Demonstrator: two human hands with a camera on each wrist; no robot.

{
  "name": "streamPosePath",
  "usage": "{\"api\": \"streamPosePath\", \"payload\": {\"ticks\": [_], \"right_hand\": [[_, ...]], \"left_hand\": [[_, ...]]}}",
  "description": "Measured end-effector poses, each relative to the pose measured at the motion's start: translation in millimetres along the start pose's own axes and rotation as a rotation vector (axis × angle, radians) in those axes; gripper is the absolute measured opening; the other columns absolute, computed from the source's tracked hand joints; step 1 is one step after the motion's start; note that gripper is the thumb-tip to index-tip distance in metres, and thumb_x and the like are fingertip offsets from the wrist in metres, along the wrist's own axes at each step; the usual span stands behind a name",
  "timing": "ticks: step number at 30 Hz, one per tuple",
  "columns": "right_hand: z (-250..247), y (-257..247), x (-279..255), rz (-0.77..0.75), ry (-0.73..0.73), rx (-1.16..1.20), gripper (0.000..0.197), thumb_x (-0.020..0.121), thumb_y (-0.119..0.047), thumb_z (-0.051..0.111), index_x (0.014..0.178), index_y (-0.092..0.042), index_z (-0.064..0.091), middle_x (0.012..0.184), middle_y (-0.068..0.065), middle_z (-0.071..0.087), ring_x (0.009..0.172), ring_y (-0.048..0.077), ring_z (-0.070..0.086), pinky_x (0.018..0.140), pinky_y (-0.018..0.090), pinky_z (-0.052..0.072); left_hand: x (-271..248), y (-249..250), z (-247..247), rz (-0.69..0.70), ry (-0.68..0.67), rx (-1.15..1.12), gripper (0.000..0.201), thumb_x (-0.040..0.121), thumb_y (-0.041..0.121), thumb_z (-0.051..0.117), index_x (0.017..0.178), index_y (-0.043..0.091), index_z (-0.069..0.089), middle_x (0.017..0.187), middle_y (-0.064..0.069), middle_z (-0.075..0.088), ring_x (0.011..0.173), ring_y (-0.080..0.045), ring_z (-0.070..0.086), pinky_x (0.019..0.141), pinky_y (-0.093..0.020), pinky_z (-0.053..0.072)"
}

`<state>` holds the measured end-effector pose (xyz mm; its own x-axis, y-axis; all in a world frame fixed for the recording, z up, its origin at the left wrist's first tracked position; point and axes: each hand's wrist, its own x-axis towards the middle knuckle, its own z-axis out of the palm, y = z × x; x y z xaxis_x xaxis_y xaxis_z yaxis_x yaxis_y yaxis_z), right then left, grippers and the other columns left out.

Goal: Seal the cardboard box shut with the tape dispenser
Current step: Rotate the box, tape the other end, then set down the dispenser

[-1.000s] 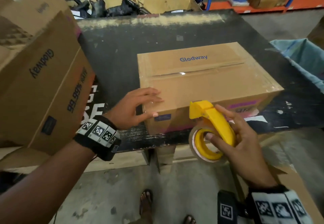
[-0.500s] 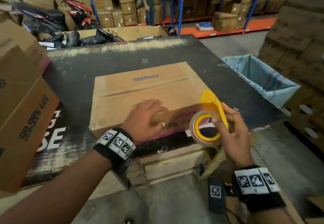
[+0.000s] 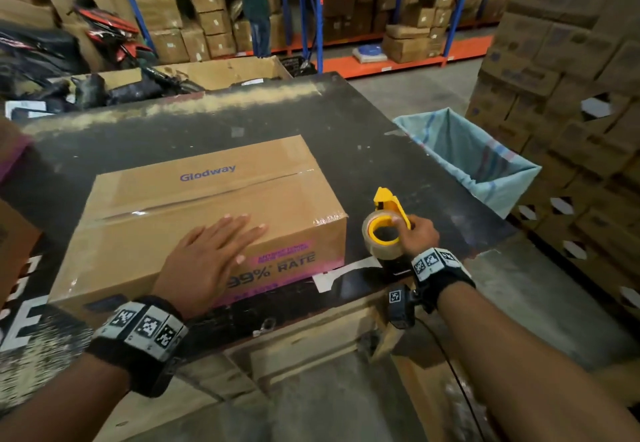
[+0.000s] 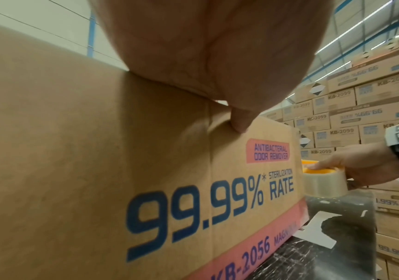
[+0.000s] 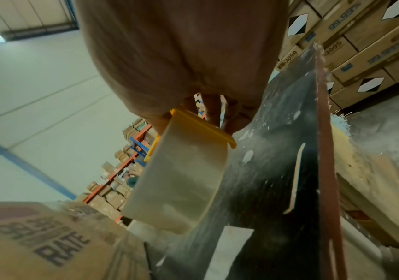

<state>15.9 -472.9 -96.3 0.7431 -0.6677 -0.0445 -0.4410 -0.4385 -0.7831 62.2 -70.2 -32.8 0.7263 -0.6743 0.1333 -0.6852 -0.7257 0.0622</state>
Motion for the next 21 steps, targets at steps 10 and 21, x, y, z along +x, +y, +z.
{"api": "streamPosePath", "payload": {"ticks": [10, 21], "right_hand": [[31.2, 2.6, 21.7, 0.010, -0.110, -0.219, 0.044, 0.096, -0.039, 0.056, 0.105, -0.001, 0.077, 0.101, 0.029, 0.072, 0.103, 0.045, 0.064, 0.085, 0.043, 0.048], [16.0, -69.3, -5.7, -0.187, 0.060, -0.091, 0.049, 0.088, -0.047, 0.060, 0.129, -0.020, 0.061, 0.125, 0.011, 0.060, 0.118, 0.027, 0.058, 0.098, 0.038, 0.045]], "left_hand": [[-1.7, 1.5, -1.4, -0.020, -0.001, 0.020, 0.055, 0.106, 0.043, 0.024, 0.158, 0.049, 0.008, 0.170, 0.010, 0.019, 0.156, -0.016, 0.022, 0.121, -0.046, 0.028], [-8.7, -5.1, -18.4, -0.044, 0.079, -0.276, 0.051, 0.100, 0.054, 0.041, 0.150, 0.049, 0.037, 0.162, 0.008, 0.038, 0.151, -0.013, 0.031, 0.120, -0.050, 0.030]]}}
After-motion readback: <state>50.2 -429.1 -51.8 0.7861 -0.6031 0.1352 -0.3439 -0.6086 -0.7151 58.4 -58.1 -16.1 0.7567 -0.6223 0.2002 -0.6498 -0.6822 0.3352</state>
